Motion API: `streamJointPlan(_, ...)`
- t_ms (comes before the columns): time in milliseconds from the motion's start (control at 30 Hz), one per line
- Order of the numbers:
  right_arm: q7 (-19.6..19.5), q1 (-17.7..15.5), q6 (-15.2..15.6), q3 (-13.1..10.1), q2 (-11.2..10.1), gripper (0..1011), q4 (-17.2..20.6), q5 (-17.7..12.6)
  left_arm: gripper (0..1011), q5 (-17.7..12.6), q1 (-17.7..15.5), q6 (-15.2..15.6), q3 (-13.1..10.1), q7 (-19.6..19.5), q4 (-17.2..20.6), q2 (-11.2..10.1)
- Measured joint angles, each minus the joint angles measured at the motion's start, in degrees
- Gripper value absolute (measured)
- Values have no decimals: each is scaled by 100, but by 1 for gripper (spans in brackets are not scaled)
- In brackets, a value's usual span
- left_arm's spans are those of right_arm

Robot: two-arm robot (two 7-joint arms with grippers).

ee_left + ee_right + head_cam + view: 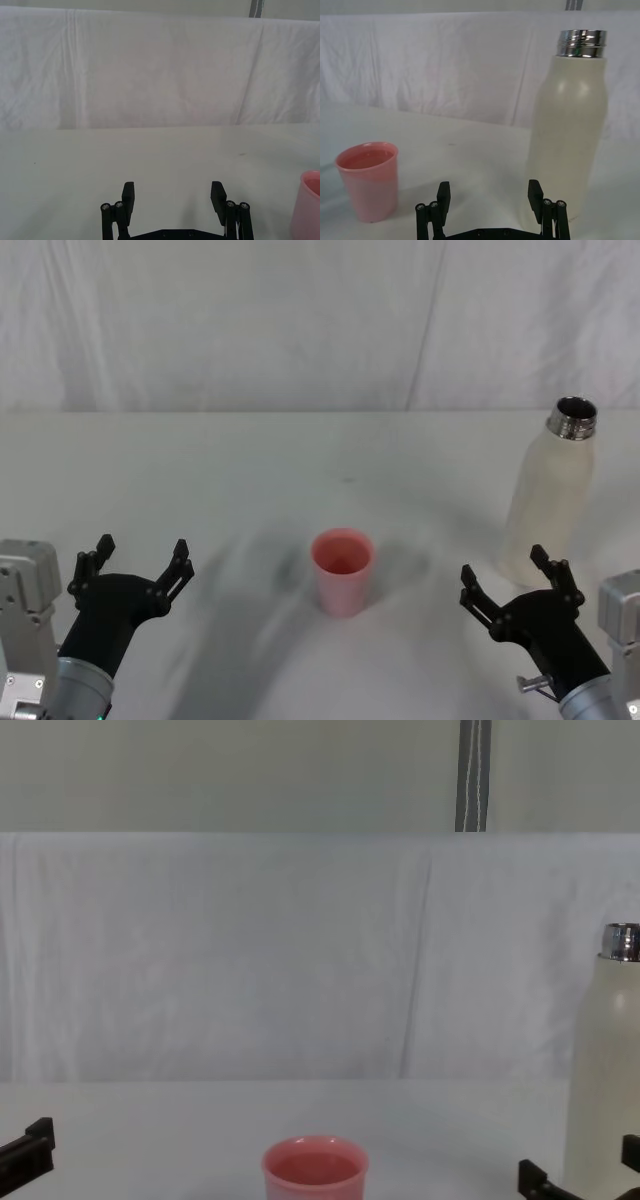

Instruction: Grasp the thermos with one hand and pour water into the cup lid.

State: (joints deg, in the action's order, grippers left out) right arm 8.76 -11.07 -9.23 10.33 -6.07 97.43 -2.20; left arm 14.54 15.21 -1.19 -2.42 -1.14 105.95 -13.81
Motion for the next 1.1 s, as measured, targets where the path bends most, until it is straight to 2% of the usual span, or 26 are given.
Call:
streamJointPlan(367, 45, 209, -9, 144, 14, 1001, -226, 6, 1001, 0, 0, 0, 0, 0, 0, 0)
streamJointPlan(1100, 39, 320, -59, 181, 25, 1002, -411, -68, 1001, 0, 0, 0, 0, 0, 0, 0)
